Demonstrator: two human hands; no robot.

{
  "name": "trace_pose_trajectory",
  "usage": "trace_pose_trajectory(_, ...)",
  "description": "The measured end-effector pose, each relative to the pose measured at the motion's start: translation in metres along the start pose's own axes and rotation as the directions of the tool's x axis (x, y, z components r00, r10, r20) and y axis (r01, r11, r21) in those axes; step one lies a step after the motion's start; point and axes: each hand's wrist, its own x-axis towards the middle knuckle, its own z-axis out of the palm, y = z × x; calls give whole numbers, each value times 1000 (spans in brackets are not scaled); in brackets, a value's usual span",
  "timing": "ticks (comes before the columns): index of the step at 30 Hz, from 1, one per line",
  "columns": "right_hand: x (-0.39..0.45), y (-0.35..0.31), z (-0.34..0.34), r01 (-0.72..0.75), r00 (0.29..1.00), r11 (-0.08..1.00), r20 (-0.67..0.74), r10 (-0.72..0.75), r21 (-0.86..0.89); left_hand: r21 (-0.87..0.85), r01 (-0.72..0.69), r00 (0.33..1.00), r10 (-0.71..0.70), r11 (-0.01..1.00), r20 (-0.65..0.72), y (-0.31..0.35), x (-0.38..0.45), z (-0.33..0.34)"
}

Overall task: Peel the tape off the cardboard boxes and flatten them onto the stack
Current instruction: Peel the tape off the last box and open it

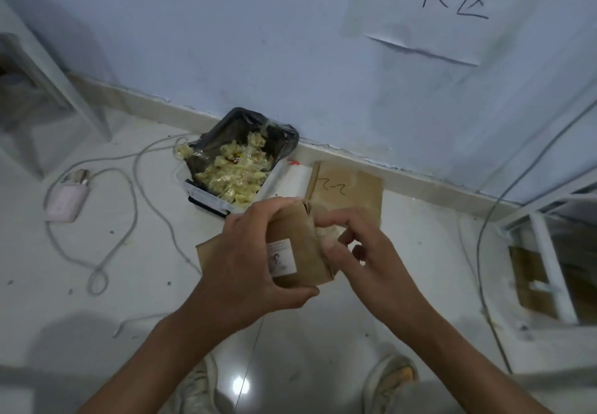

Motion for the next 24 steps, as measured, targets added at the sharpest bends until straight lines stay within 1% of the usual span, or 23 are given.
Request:
trace_pose_trajectory(2, -7, 1, -5, 51, 998, 999, -23, -51, -7, -34, -16, 999, 17, 999, 38, 5, -6, 1)
trace_pose_trajectory(5, -16, 2, -14, 95, 995, 995, 11, -94, -37, -107, -18, 996, 28, 994, 90, 12, -8, 0)
trace_pose_trajectory(6, -18, 3, -19, 101, 995, 995, 23, -100, -26, -152, 0, 995, 16, 988, 103, 15, -6, 0)
trace_pose_trajectory(9, -25, 6, -40, 130, 990, 991, 48, -129, -10, -302, 111, 984, -61, 947, 169, 25, 0, -2)
trace_pose_trajectory(11, -30, 6, -50, 149, 988, 988, 47, -147, -50, -347, 163, 971, -87, 924, 224, 29, 2, -2)
trace_pose_trajectory(15, -36, 8, -53, 266, 963, 938, 21, -268, -221, -360, 219, 948, -111, 907, 298, 35, 1, -1)
trace_pose_trajectory(19, -41, 10, -52, 362, 925, 834, 54, -375, -417, -362, 235, 935, -108, 902, 337, 38, -1, 2)
trace_pose_trajectory(21, -43, 11, -48, 381, 917, 815, 66, -393, -437, -363, 235, 928, -96, 902, 361, 38, -3, 4)
trace_pose_trajectory(24, -41, 9, -43, 361, 922, 811, 48, -384, -461, -350, 227, 927, -91, 909, 364, 36, -5, 4)
